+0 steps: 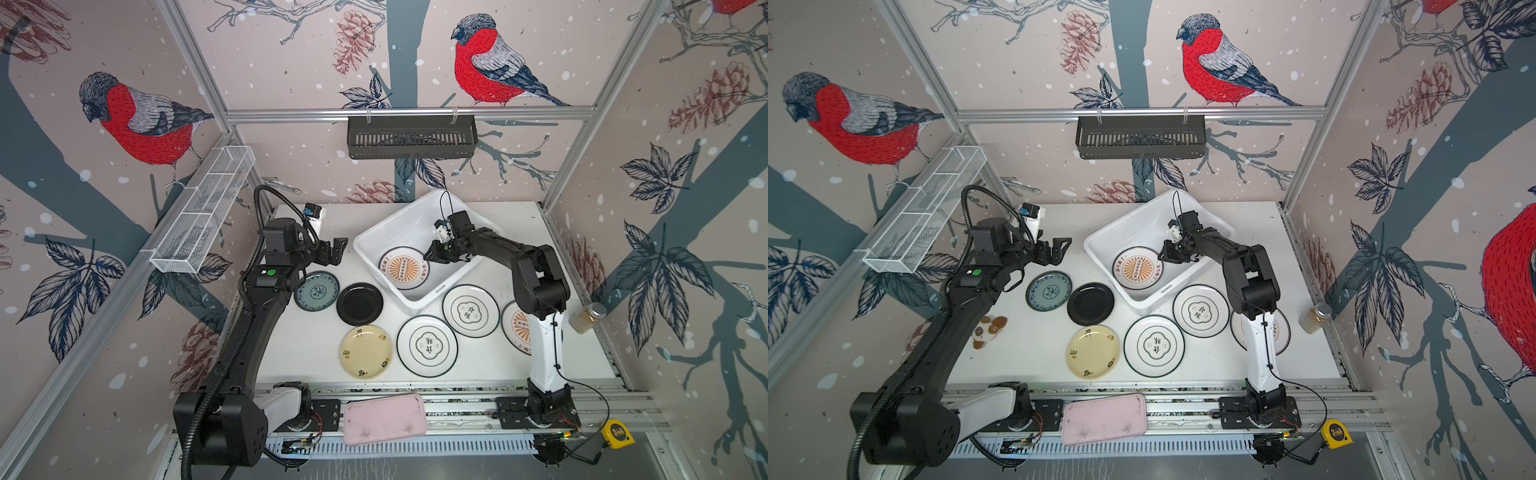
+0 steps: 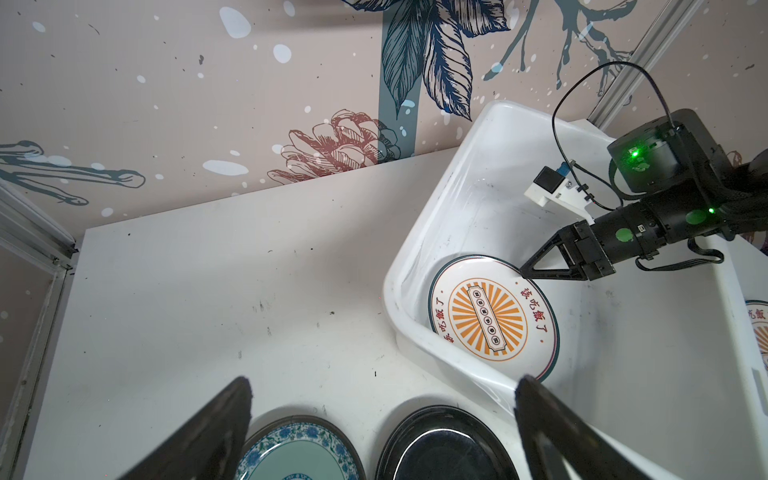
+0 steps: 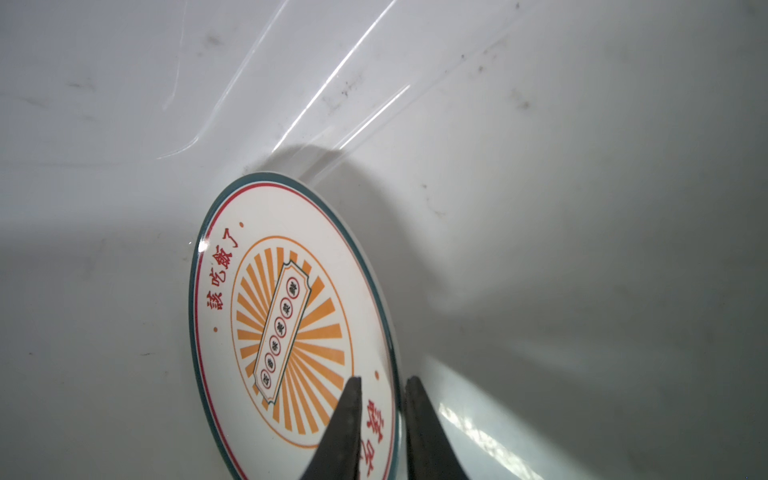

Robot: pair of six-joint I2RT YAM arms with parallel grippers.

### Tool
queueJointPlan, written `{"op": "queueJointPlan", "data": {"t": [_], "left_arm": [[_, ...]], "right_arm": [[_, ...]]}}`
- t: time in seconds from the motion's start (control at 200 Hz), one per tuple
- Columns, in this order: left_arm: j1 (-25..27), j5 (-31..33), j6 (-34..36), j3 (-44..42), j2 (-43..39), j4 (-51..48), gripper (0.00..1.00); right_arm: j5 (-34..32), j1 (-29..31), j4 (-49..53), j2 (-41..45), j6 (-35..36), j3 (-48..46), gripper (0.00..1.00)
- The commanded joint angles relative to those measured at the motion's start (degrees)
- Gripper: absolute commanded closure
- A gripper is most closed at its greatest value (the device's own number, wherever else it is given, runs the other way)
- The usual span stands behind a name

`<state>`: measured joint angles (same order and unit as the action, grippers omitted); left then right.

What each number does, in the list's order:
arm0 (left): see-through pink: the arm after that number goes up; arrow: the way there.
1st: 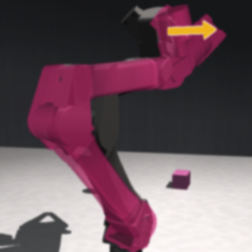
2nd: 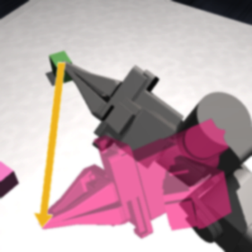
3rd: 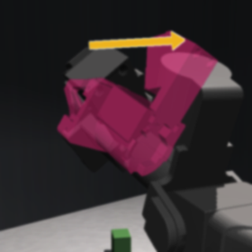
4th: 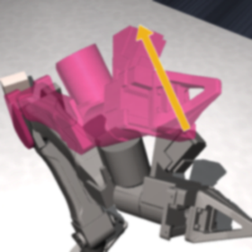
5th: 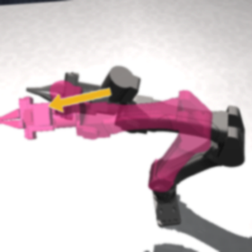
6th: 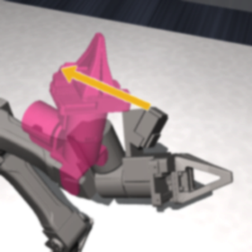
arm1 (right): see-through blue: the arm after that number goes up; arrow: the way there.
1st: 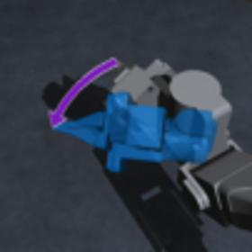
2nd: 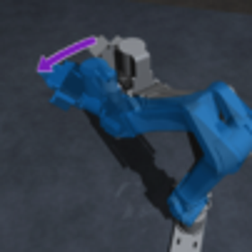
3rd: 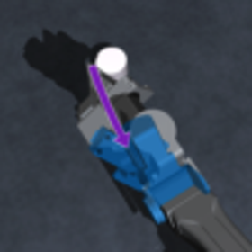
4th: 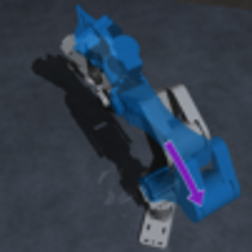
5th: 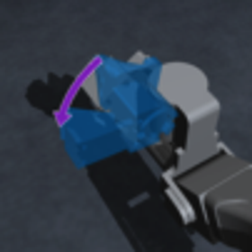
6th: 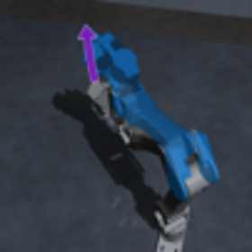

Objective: Place the plates into the plastic bin on the countertop
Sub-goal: 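Lower the sunburst plate into the bin and open the right gripper, then move the right gripper out of the bin to the second sunburst plate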

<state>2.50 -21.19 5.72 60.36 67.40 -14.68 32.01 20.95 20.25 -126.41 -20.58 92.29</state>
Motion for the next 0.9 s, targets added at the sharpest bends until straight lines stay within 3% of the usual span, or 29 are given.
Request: {"op": "queueJointPlan", "data": {"t": [0.0, 0.61, 0.896], "left_arm": [[0.1, -1.0, -0.6, -0.1, -0.3, 1.3, 0.02], [0.2, -0.8, -0.3, -0.2, -0.5, 1.4, 0.02], [0.2, -0.5, -0.2, 0.0, -0.7, 1.4, 0.02]], "right_arm": [[1.2, -0.1, 1.4, -0.8, 1.7, 1.4, 0.76], [-3.5, -0.6, 6.1, 0.2, 2.4, 7.0, 0.51], [-10.4, -1.6, 8.9, 4.7, 1.9, 10.5, 0.48]]}}
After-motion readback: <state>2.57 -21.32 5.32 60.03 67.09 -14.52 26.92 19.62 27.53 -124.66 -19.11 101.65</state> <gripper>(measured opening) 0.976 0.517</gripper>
